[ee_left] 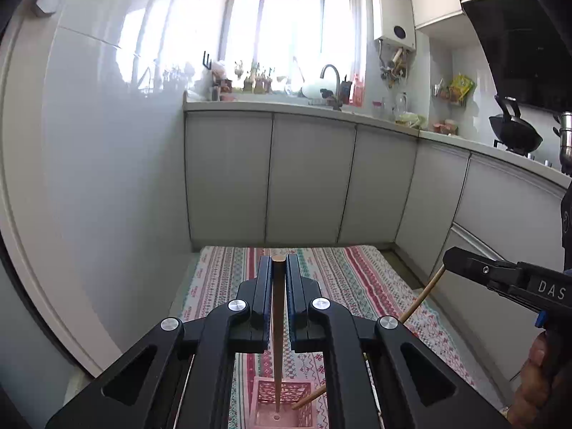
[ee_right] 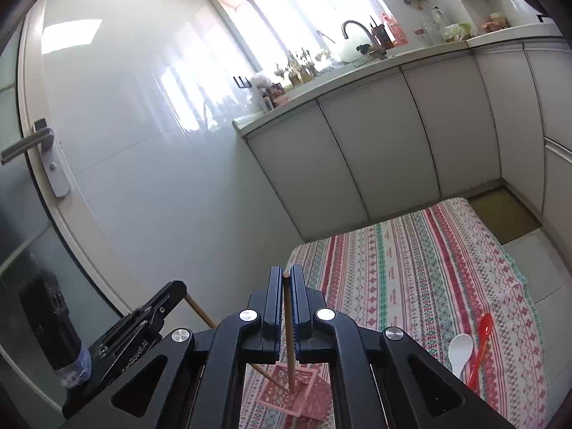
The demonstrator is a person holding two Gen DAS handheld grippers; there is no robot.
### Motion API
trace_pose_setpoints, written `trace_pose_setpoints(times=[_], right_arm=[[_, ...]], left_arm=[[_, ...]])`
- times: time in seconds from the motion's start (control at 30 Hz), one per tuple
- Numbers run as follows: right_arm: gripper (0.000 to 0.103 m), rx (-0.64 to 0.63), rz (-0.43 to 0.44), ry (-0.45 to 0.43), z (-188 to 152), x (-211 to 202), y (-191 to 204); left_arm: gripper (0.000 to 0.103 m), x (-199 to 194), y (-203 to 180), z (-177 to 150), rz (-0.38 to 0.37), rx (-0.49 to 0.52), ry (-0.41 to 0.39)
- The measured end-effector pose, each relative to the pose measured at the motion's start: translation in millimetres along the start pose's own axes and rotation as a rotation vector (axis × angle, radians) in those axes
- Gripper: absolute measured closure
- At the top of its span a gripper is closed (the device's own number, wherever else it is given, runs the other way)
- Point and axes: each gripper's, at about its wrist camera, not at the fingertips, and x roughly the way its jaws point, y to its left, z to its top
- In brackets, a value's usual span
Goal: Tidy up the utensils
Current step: 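Lift the chopstick with the left gripper and lower it into the pink holder, then open the left gripper and withdraw it from the holder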
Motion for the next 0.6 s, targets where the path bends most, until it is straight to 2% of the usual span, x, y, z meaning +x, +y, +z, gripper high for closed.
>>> trace_pose_setpoints(times=[0.23, 0.5, 0.57, 0.6], right_arm=[[0.099, -0.026, -0.05, 0.141, -28, 48, -6], [0.097, -0.021, -0.055, 0.195, -32, 58, -10], [0.09, -0.015, -0.06, 0.202, -31, 56, -13], [0.087, -0.014, -0.062, 0.203, -29, 54, -14]], left_arm=[[0.095, 45, -5, -23, -0.01, 0.037, 0.078], [0.094, 64, -11, -28, -0.059, 0.029, 0.122], [0.091, 65, -11, -28, -0.068, 0.013, 0.149], [0.081, 65, -11, -28, -0.072, 0.007, 0.164]])
